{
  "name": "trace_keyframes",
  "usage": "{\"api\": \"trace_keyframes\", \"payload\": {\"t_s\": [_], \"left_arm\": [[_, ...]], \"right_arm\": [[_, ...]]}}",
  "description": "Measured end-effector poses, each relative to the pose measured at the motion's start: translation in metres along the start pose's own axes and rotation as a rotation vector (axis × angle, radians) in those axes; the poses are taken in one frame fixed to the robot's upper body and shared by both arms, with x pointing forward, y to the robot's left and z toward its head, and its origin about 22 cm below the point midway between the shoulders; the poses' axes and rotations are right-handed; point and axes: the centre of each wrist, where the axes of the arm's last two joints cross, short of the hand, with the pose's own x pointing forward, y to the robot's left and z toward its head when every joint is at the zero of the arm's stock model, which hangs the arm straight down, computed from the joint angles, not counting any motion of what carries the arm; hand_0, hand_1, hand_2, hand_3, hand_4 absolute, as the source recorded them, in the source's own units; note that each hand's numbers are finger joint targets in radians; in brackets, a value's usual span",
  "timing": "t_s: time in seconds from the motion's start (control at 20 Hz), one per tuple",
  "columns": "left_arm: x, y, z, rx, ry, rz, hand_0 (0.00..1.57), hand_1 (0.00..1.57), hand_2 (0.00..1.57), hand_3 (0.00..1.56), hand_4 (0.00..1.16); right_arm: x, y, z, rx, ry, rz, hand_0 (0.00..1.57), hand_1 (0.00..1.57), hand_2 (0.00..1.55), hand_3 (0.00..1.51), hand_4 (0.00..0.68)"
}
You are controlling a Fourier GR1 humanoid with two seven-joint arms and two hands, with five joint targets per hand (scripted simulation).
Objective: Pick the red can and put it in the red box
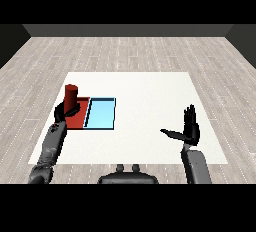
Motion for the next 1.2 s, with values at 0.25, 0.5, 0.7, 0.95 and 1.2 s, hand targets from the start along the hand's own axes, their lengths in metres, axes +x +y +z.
{"api": "trace_keyframes", "payload": {"t_s": [0.25, 0.5, 0.7, 0.95, 1.2], "left_arm": [[-0.031, -0.004, -0.003, 0.015, 0.162, -0.119, 0.03, 0.03, 0.37, 0.12, 0.71], [-0.056, -0.017, 0.007, -0.017, 0.314, -0.231, 0.95, 0.95, 0.96, 0.59, 0.61], [-0.062, -0.015, 0.007, -0.02, 0.374, -0.242, 0.82, 0.82, 0.77, 0.0, 0.72], [-0.063, -0.001, 0.003, -0.04, 0.443, -0.281, 0.0, 0.0, 0.0, 0.0, 0.0], [-0.065, 0.023, -0.001, -0.018, 0.374, -0.165, 0.0, 0.0, 0.0, 0.0, 0.0]], "right_arm": [[-0.013, -0.001, -0.002, -0.016, 0.017, 0.034, 0.0, 0.0, 0.0, 0.0, 0.0], [-0.014, -0.005, -0.015, -0.032, 0.029, 0.061, 0.0, 0.0, 0.0, 0.0, 0.0], [-0.019, -0.006, -0.016, -0.034, 0.037, 0.066, 0.0, 0.0, 0.0, 0.0, 0.0], [-0.017, -0.002, -0.018, -0.029, 0.025, 0.061, 0.0, 0.0, 0.0, 0.0, 0.0], [-0.007, -0.006, -0.017, -0.012, 0.003, 0.056, 0.0, 0.0, 0.0, 0.0, 0.0]]}}
